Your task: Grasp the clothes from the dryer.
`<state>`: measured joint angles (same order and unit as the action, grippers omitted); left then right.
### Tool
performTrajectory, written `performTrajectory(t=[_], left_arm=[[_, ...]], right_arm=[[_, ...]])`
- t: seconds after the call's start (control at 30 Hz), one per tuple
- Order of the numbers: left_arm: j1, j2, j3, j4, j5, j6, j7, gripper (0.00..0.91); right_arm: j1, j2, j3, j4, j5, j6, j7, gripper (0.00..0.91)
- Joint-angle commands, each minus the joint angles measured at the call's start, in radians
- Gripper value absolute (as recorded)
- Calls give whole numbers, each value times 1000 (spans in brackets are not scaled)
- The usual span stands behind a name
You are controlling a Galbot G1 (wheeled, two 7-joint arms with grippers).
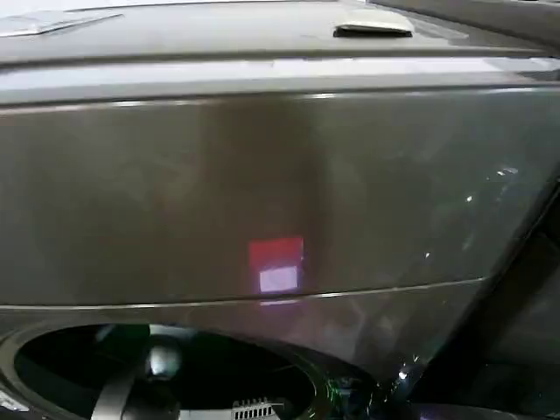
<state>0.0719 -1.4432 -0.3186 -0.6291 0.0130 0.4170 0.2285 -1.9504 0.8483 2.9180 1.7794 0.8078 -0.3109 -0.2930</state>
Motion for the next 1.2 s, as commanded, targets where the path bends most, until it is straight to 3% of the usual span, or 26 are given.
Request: performTrajectory(t=[0.03,0.3,0.53,0.9,1.07,1.2], left_arm=[[-141,31,162,184,151,-49,368,907],[-185,57,354,254,342,-142,554,907],[-201,67,420,304,529,-232,632,907],[-212,62,460,339,863,-277,633,907],[-224,61,471,358,921,-276,628,907],[-224,60,488,379,916,-219,625,907]], right_arm=[[-2,1,1,-7,-1,6,-3,907],[3,1,0,-10,0,9,-5,907],[5,4,0,-10,0,11,-7,907],[8,7,-1,-8,-1,12,-12,907],[10,9,-1,-7,-1,13,-13,907],[11,8,-1,-7,-1,14,-15,907]])
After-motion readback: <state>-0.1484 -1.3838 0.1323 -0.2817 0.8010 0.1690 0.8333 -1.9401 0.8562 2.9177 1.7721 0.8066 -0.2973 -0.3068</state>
